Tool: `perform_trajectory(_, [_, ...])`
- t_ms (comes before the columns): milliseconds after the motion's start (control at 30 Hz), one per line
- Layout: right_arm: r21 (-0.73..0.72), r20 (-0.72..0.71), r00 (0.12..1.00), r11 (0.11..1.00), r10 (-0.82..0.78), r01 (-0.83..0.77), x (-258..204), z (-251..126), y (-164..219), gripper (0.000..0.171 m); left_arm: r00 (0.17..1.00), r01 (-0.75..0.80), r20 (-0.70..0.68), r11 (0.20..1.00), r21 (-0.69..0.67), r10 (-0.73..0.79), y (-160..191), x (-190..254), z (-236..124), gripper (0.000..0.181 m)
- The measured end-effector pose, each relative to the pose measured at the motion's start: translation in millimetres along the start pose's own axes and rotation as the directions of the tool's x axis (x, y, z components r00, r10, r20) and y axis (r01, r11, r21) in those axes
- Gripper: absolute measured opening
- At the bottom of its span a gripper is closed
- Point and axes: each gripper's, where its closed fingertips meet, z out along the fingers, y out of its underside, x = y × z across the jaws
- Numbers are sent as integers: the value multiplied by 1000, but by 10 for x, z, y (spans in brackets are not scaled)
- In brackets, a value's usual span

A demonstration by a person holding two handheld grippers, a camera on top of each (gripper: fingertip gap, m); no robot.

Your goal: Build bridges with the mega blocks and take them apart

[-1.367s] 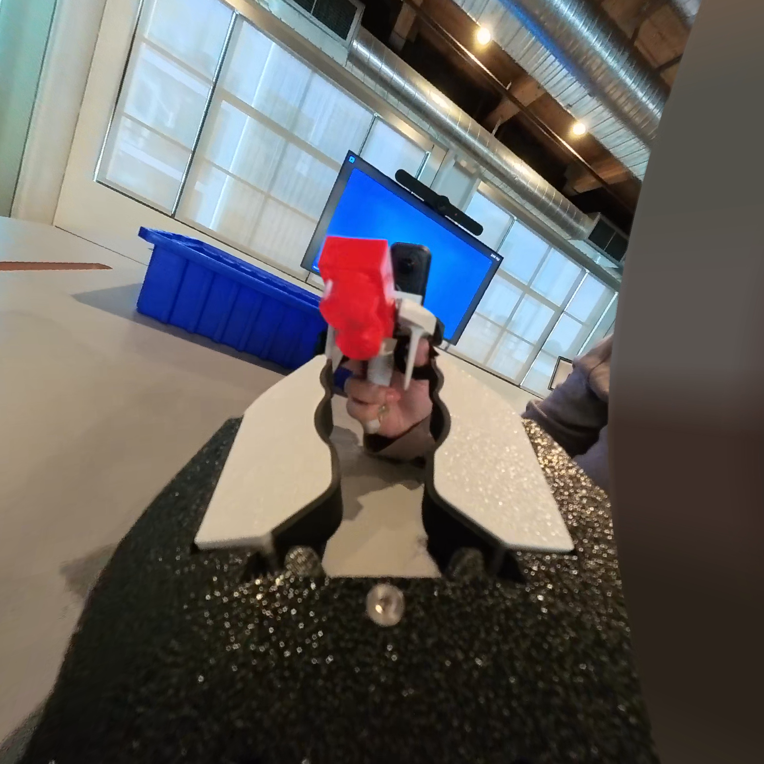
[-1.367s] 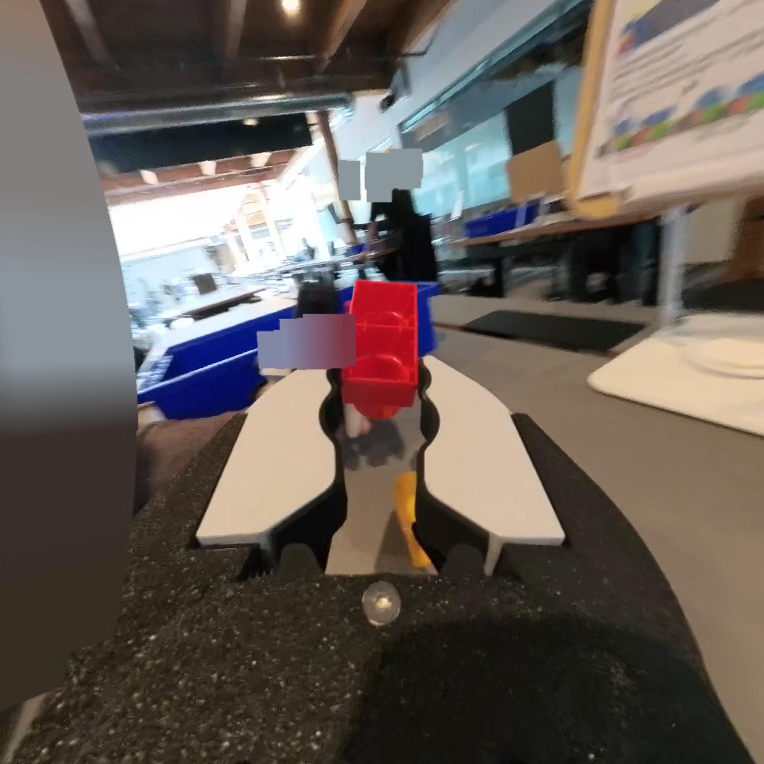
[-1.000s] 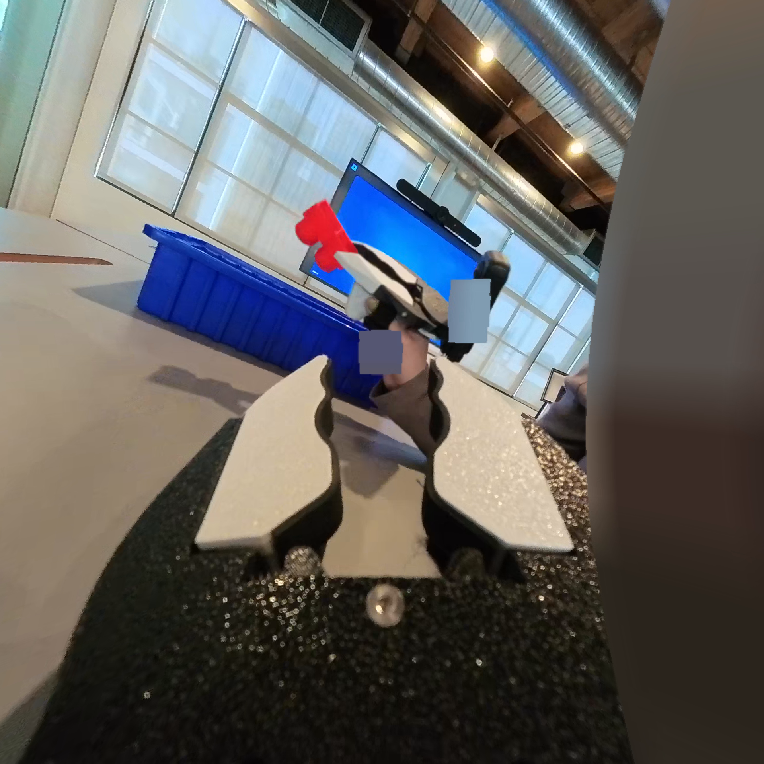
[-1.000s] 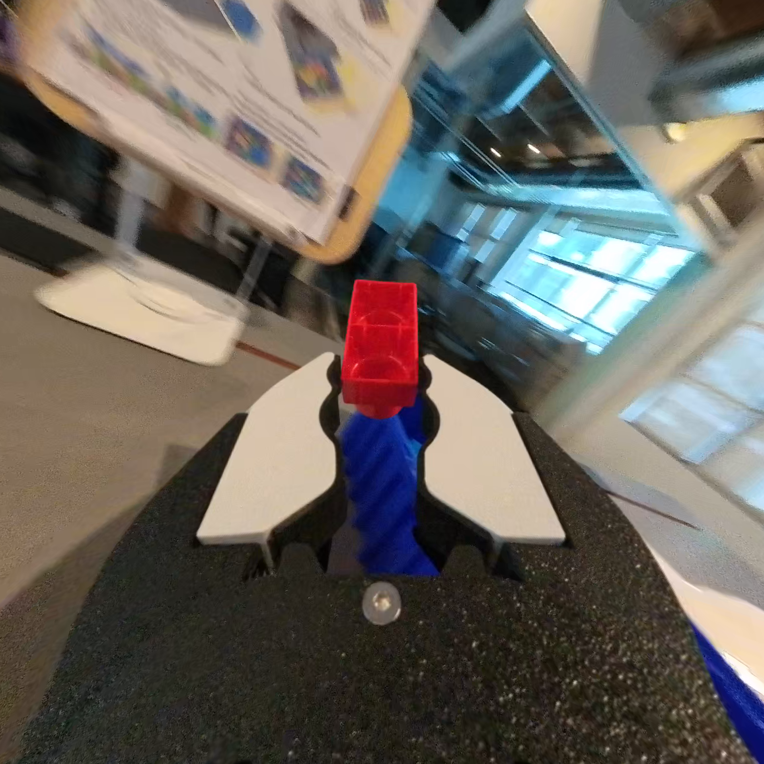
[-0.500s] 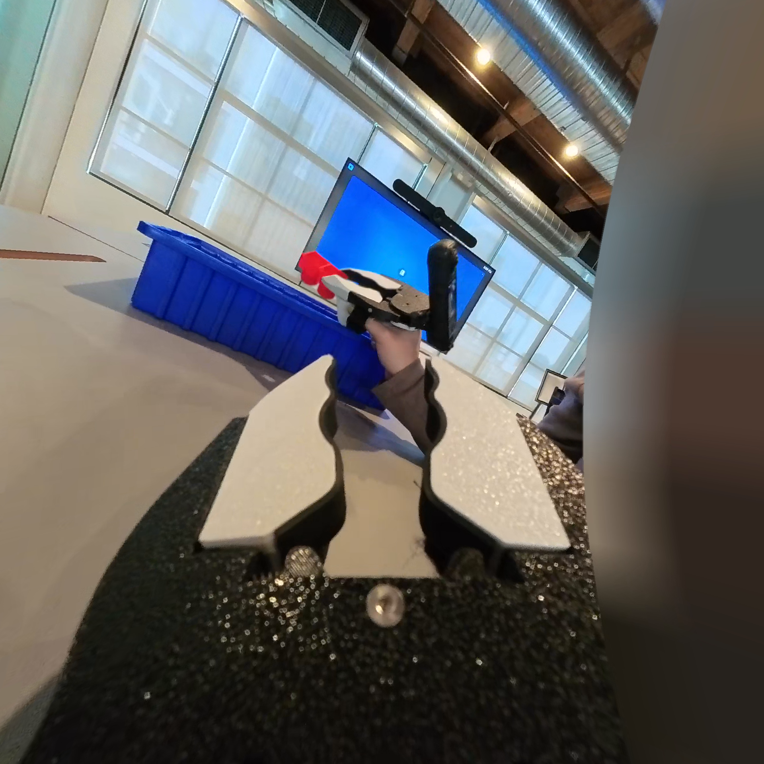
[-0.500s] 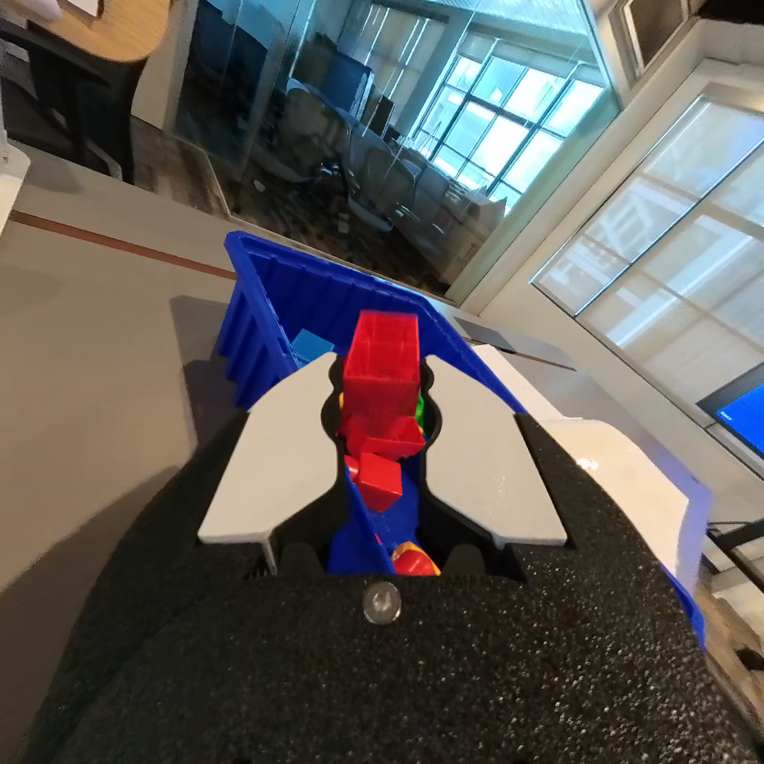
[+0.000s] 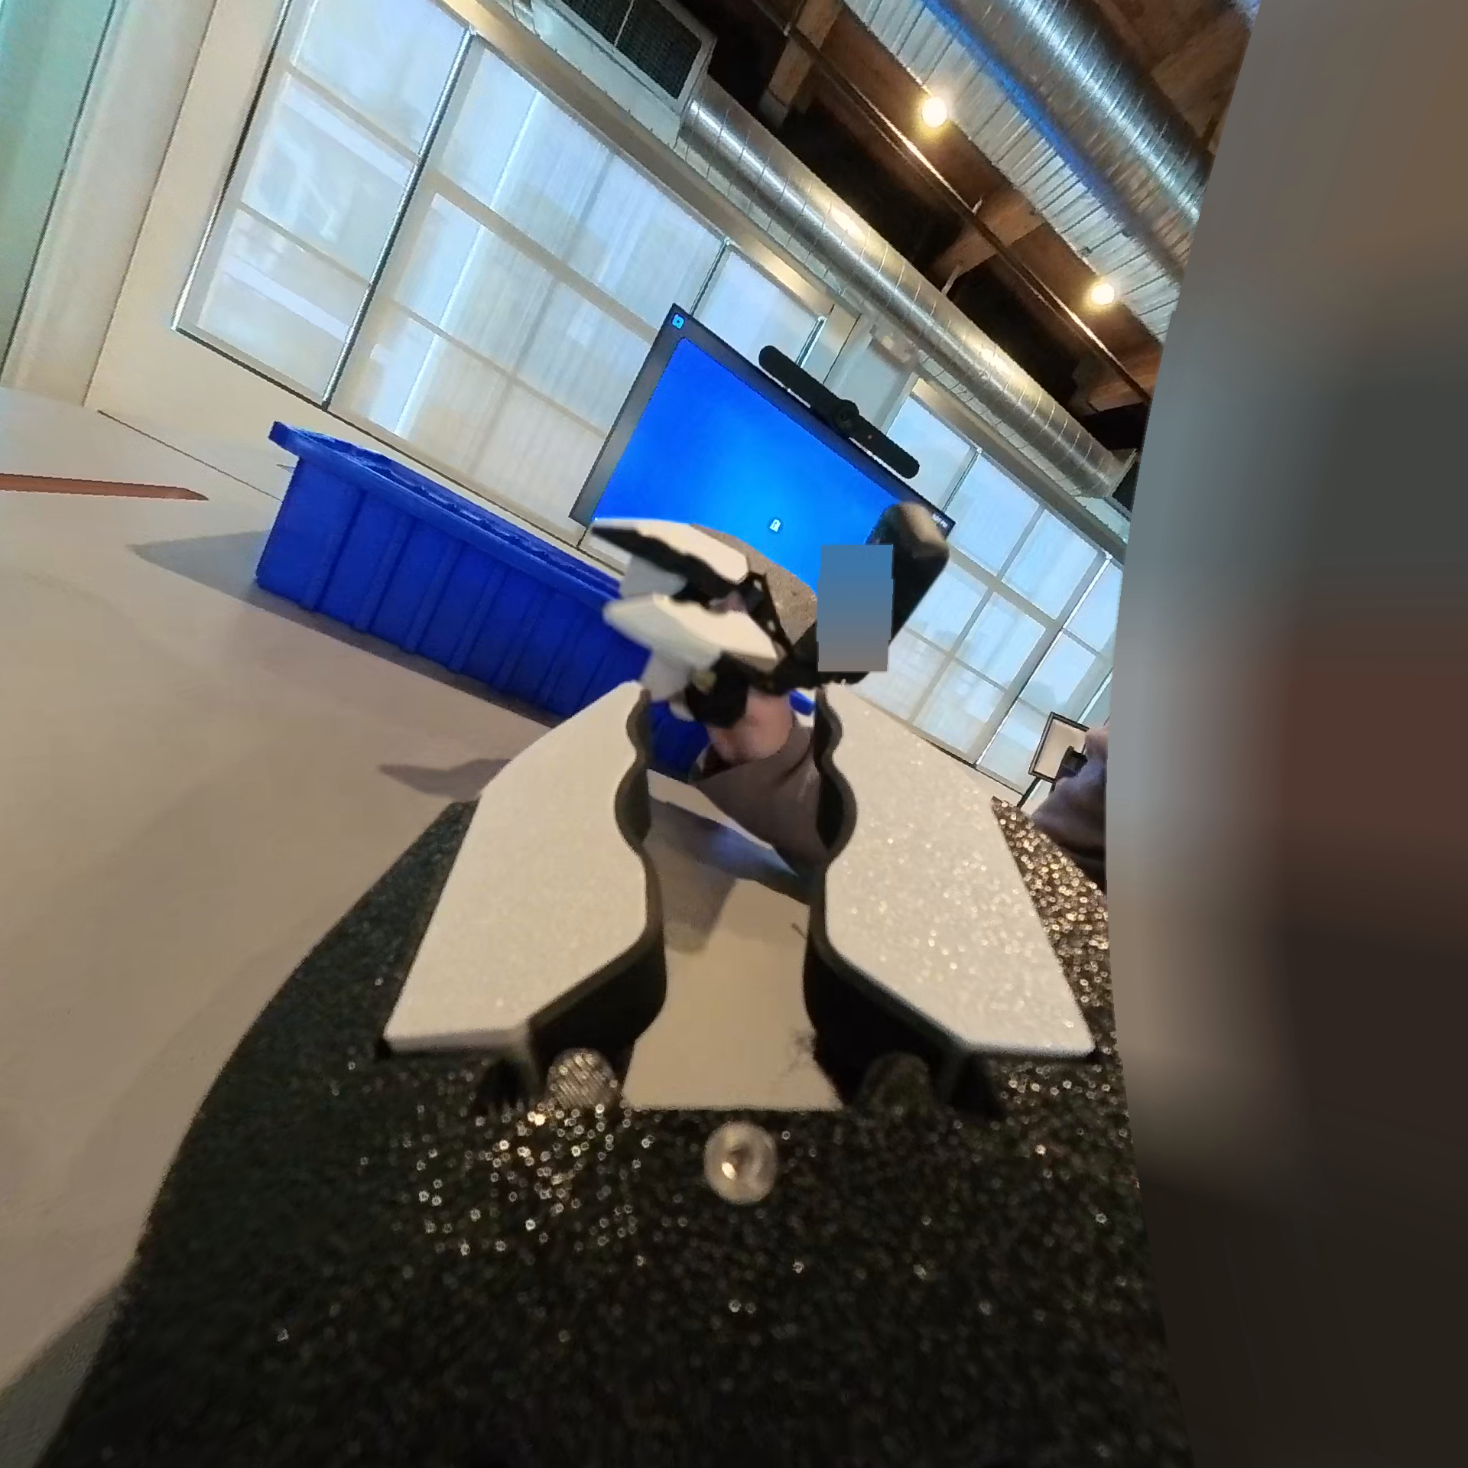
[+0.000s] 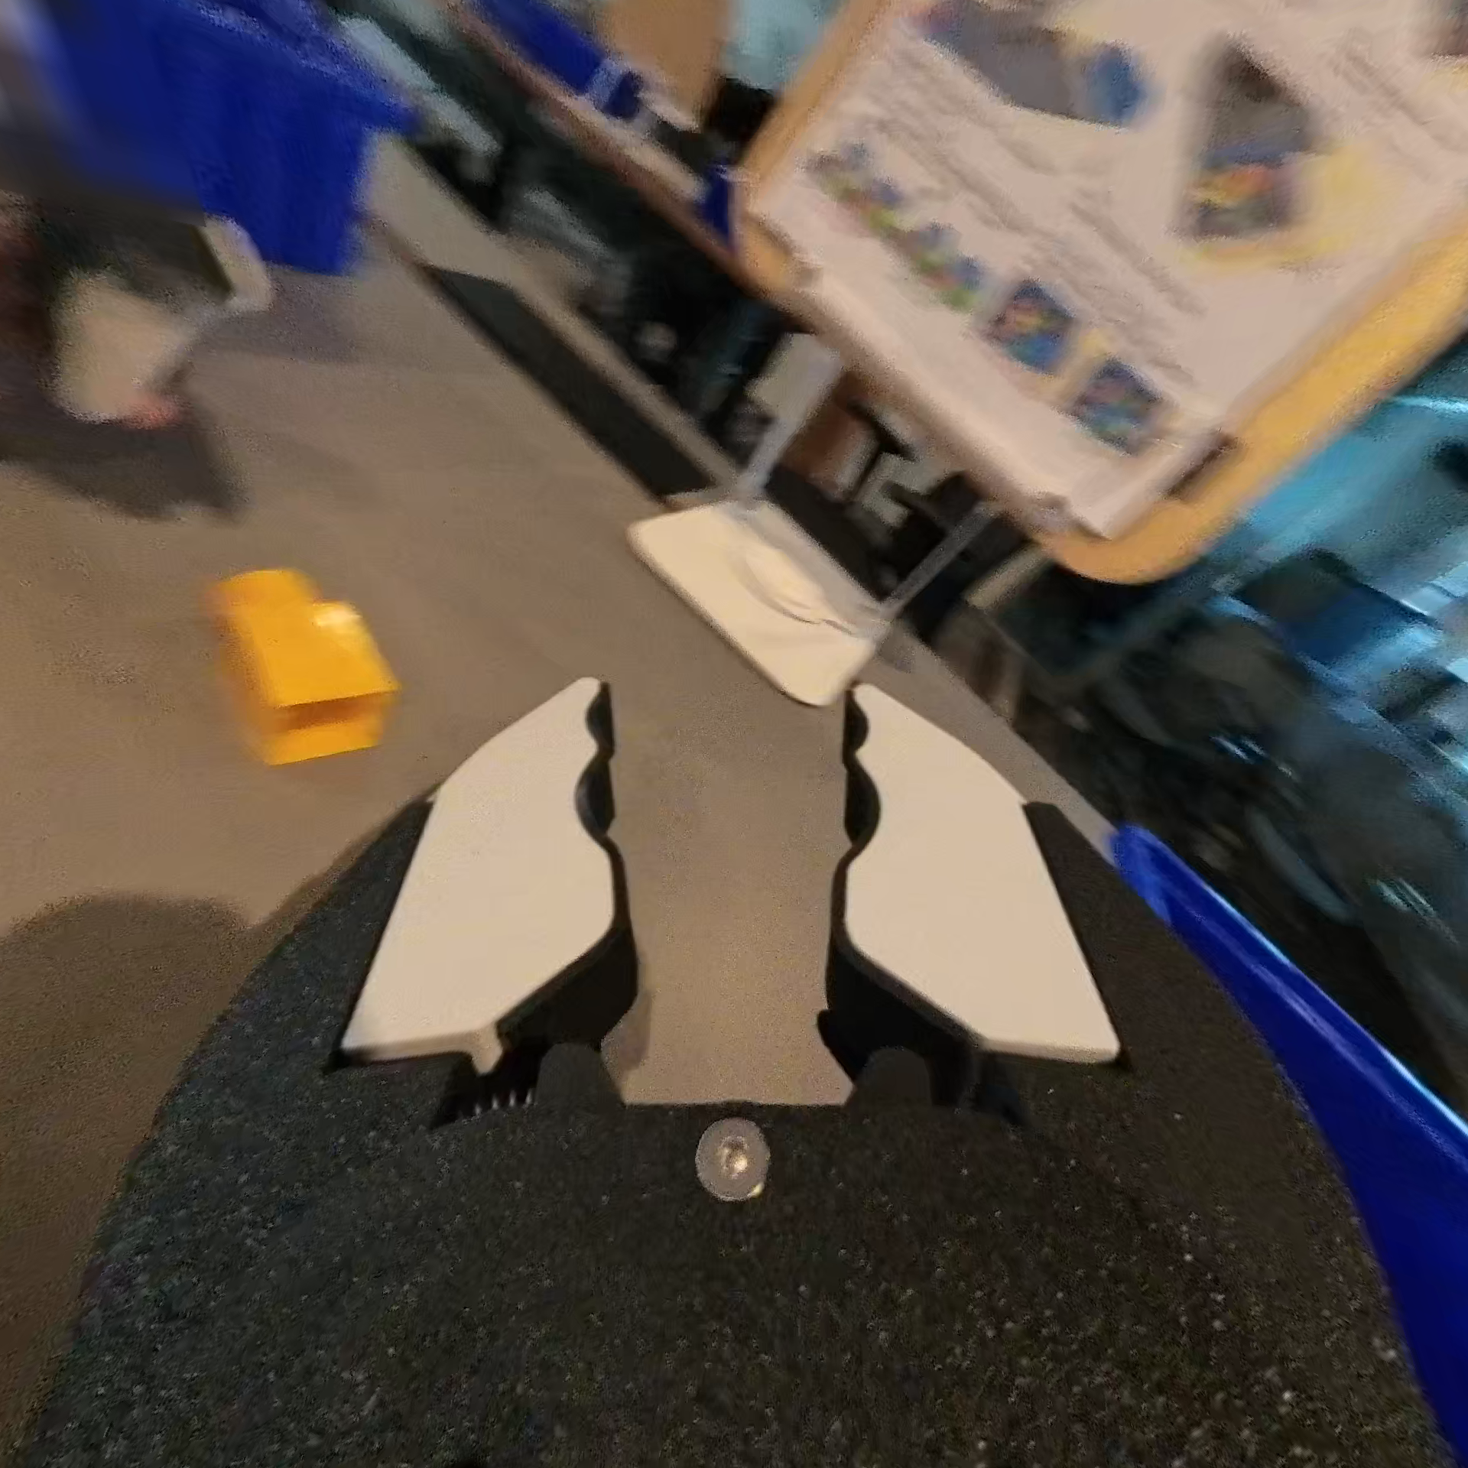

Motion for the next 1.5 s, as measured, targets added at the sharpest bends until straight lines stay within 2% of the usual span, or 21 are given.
perform_trajectory(67, [16,193,979,998,-60,58,-422,86,-45,59,1000,2,0,1000,-1,-2,3,-2,2,38])
perform_trajectory(133, [18,346,937,999,-54,51,-773,132,-70,62,1000,3,0,1000,-2,-3,3,-2,2,38])
perform_trajectory(267, [-65,483,875,998,18,15,-1130,216,12,68,1000,8,0,1000,-1,-8,4,-4,1,38])
perform_trajectory(467, [-186,504,845,978,178,-95,-1250,336,169,61,1000,12,-1,1000,-2,-12,5,-2,0,38])
perform_trajectory(600, [-207,533,795,955,291,-211,-1268,344,147,53,1000,13,-2,1000,-2,-13,7,1,0,38])
perform_trajectory(733, [-214,507,788,936,350,-278,-1184,363,138,51,1000,14,-4,1000,-3,-14,9,4,1,38])
perform_trajectory(933, [-249,518,769,926,374,-282,-1208,367,168,55,1000,17,-7,1000,-3,-17,9,8,1,38])
perform_trajectory(1167, [-255,522,790,943,322,-215,-1268,370,201,35,1000,15,-6,1000,-4,-15,13,10,2,37])
perform_trajectory(1400, [-235,532,784,945,320,-227,-1262,355,156,34,1000,20,-7,1000,-3,-20,10,5,1,37])
perform_trajectory(1500, [-181,510,800,948,317,-260,-1159,344,47,34,1000,21,-7,1000,-3,-21,10,3,1,37])
